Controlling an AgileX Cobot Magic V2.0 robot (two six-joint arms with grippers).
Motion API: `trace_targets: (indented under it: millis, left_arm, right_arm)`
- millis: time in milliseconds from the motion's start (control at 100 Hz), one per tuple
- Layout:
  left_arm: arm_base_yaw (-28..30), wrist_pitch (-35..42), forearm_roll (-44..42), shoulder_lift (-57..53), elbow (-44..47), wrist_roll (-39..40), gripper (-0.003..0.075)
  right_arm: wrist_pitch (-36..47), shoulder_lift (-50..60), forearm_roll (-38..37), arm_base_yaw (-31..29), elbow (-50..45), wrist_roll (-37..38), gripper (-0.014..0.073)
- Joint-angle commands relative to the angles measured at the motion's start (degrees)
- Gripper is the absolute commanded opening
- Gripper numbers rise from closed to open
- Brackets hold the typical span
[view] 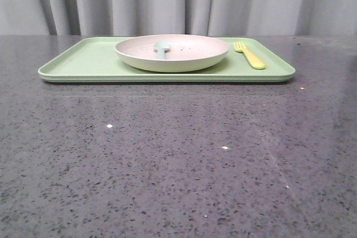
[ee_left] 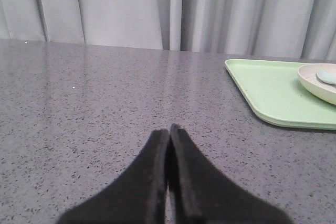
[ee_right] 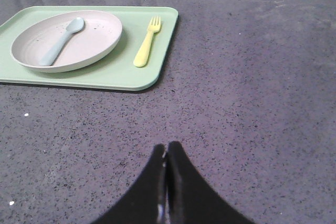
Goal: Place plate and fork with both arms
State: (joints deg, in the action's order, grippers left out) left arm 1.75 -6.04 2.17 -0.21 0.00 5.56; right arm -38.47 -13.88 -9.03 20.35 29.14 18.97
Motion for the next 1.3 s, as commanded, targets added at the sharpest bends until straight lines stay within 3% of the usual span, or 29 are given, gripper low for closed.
trace_targets:
  millis: [0,310,550,690,900,1290]
  left_arm:
    - [0.1,4.3,0.5,-1.8,0.7,-0.1,-0.0020]
    - [0.1,4.3,0.5,-1.8,0.7,-0.1,-0.0020]
    - [0.1,4.3,0.5,-1.8,0.7,-0.1,-0.0020]
    - [0.1,4.3,0.5,-1.8,0.7,-0.1,-0.0020]
    - [0.1,4.3,0.5,-1.8,0.7,-0.1,-0.0020]
    - [0.1,4.3,0.5,-1.8,0.7,-0.1,-0.0020]
  right_arm:
    - [4.2,-0.5,-1.3,-0.1,1.4,-0.2,-0.0067]
    - [8.1,-0.5,-3.4,-2.6,-2.0,-0.5,-0.0067]
    - [30.3,-0.5,3.6,-8.6,-10.8,-8.9,-0.0067]
    - [38.9,0.8,5.6,-10.5,-16.0,-11.5,-0.0067]
    - [42.8,6.8,6.2,-13.4,-23.7,-11.6,-0.0067]
    - [41.4,15.8,6.8,-18.9,-30.4,-11.5,-0.0067]
